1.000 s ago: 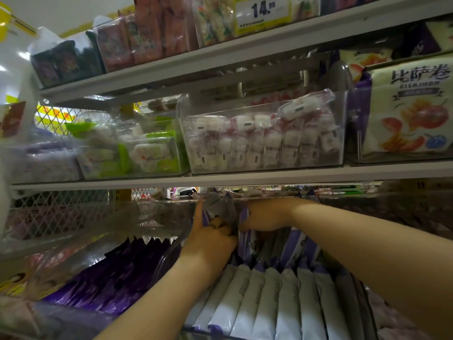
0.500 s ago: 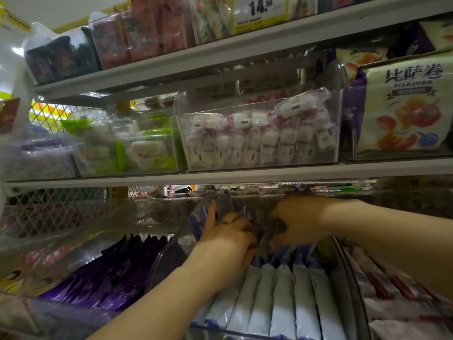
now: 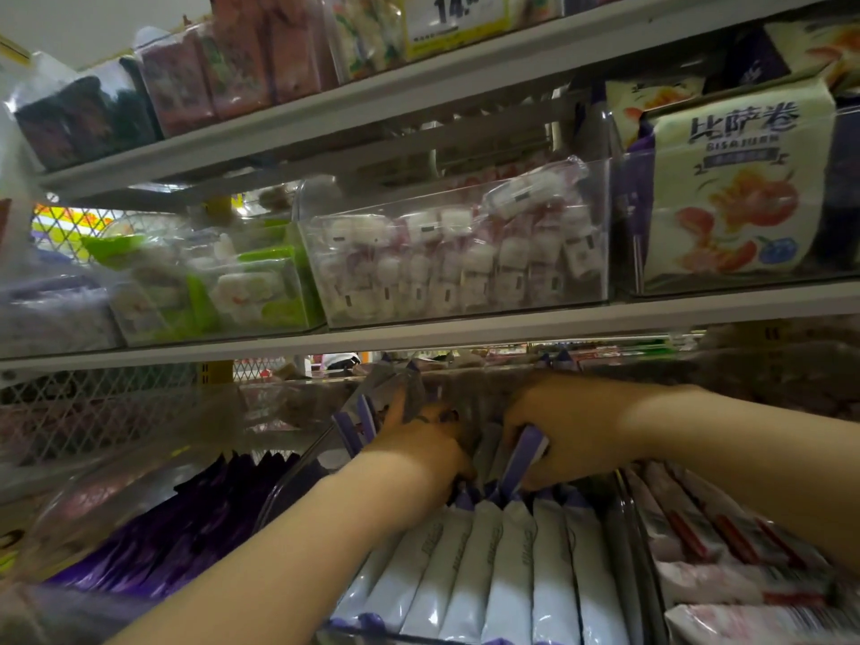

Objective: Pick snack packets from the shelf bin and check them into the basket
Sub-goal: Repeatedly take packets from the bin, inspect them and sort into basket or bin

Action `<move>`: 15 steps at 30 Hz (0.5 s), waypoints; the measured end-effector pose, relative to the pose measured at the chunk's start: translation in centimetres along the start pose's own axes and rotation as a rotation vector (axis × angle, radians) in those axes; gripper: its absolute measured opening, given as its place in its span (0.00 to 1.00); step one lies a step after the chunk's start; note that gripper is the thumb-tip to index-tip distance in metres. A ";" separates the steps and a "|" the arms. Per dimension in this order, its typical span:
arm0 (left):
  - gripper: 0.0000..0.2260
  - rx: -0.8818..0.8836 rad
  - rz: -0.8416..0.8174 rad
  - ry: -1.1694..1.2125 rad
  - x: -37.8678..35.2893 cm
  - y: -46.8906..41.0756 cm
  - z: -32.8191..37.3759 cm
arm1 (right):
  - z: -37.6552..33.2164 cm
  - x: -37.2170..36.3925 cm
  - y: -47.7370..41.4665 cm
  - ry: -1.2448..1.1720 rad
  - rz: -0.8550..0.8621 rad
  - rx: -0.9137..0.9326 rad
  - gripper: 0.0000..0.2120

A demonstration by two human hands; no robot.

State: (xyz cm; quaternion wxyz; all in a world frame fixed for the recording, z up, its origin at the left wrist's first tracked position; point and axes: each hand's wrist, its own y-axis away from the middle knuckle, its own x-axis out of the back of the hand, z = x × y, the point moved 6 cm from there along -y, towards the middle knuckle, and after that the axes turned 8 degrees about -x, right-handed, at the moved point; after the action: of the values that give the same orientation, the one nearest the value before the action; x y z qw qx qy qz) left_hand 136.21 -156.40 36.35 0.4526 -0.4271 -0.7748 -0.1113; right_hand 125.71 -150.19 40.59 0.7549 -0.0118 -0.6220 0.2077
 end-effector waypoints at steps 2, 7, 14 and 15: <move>0.16 -0.052 0.058 -0.036 -0.3 -0.1 0.5 | 0.0 0.0 0.0 -0.008 -0.005 -0.005 0.15; 0.13 -0.085 0.182 -0.038 0.1 -0.8 0.2 | 0.1 -0.1 0.0 -0.009 0.010 -0.010 0.14; 0.10 0.024 0.288 0.317 1.4 -1.0 -1.5 | 0.5 -0.1 0.1 -0.027 0.007 -0.029 0.14; 0.09 0.032 0.335 0.358 1.7 -0.8 -1.8 | 0.5 -0.2 0.1 -0.021 0.003 -0.033 0.15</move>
State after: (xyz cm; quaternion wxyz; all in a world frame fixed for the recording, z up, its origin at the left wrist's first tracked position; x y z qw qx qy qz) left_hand 136.32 -156.91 38.91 0.6017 -0.5157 -0.6023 -0.0965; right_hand 125.17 -150.28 40.53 0.7477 -0.0229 -0.6332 0.1988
